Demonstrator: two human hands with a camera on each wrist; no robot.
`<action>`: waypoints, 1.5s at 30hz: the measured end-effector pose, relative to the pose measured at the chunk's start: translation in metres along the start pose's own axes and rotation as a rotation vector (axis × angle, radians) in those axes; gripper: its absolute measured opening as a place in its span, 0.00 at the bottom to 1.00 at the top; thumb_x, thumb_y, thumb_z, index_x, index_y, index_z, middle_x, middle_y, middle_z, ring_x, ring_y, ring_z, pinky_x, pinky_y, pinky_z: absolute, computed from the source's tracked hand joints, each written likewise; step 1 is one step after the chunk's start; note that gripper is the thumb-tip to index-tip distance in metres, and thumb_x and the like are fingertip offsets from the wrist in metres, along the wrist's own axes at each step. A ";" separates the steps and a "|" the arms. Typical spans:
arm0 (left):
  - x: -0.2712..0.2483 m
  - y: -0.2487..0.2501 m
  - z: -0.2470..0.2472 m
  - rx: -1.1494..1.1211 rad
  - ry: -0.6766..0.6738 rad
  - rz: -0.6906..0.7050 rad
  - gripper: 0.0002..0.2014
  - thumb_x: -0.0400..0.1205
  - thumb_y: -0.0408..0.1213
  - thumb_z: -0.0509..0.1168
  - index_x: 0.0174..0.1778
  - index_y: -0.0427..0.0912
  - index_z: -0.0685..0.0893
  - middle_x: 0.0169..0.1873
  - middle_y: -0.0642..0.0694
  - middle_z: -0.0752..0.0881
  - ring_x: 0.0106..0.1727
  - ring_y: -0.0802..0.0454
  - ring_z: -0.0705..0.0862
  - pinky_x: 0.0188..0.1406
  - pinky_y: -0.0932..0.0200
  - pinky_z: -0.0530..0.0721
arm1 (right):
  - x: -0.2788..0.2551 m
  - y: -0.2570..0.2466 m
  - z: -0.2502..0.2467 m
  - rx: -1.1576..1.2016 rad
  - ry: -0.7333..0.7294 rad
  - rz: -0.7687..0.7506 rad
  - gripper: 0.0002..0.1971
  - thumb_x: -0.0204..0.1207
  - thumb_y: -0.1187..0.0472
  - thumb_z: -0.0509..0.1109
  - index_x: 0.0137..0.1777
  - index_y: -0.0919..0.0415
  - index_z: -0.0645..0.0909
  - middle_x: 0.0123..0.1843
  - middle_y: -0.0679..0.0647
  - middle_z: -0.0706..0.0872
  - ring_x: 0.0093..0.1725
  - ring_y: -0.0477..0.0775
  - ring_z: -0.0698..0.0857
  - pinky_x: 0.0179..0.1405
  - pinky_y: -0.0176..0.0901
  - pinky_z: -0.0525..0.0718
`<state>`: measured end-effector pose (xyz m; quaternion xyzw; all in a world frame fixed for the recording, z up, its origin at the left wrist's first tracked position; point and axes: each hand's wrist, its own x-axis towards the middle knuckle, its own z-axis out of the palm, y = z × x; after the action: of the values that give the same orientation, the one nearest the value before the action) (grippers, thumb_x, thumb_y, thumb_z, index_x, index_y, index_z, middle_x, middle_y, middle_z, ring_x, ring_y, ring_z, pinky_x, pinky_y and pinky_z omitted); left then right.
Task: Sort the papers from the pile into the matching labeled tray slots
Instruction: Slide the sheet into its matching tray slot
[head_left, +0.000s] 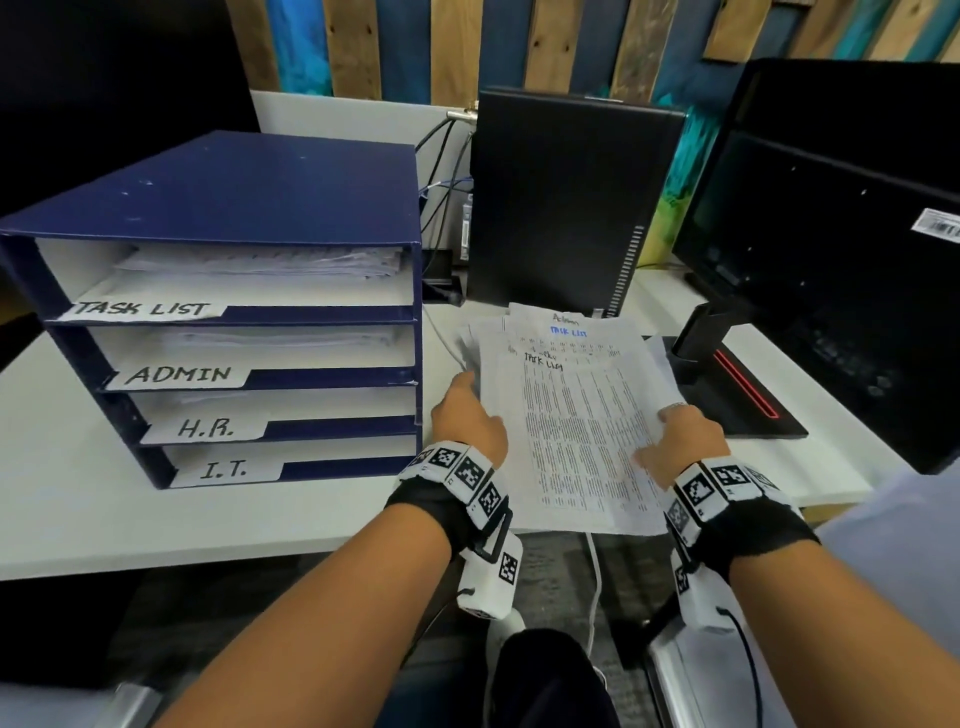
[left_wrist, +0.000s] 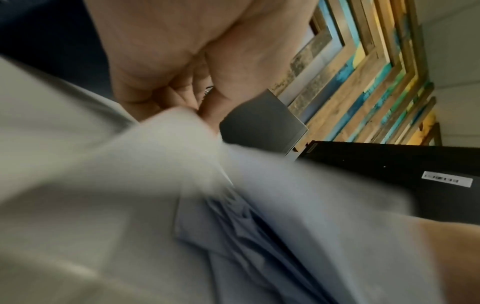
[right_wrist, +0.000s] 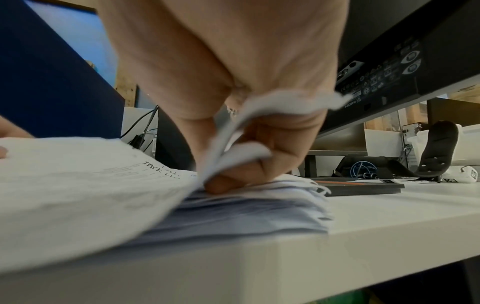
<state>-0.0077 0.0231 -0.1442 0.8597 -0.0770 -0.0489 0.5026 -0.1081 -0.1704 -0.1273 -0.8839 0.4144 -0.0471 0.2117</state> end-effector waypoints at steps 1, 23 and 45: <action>-0.001 0.001 -0.002 -0.016 0.018 -0.022 0.21 0.81 0.29 0.67 0.71 0.41 0.77 0.57 0.41 0.87 0.56 0.43 0.86 0.50 0.60 0.81 | 0.000 0.001 -0.002 0.013 0.016 0.004 0.22 0.77 0.65 0.76 0.70 0.64 0.77 0.58 0.60 0.84 0.53 0.63 0.85 0.45 0.48 0.81; -0.012 -0.005 0.001 -0.039 -0.079 0.010 0.16 0.83 0.41 0.69 0.65 0.39 0.81 0.58 0.45 0.87 0.57 0.44 0.86 0.53 0.55 0.84 | -0.001 -0.006 -0.015 0.177 0.010 -0.052 0.16 0.81 0.58 0.72 0.60 0.71 0.85 0.53 0.65 0.88 0.49 0.63 0.87 0.51 0.52 0.84; -0.070 0.011 -0.082 -0.279 0.080 0.215 0.12 0.88 0.42 0.60 0.57 0.40 0.85 0.48 0.48 0.89 0.49 0.49 0.87 0.47 0.54 0.86 | -0.075 -0.009 -0.045 0.938 -0.078 -0.330 0.07 0.82 0.68 0.71 0.56 0.57 0.85 0.53 0.52 0.94 0.53 0.54 0.93 0.60 0.64 0.88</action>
<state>-0.0644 0.1013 -0.0940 0.7698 -0.1409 0.0290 0.6218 -0.1626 -0.1241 -0.0762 -0.7483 0.1948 -0.2285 0.5915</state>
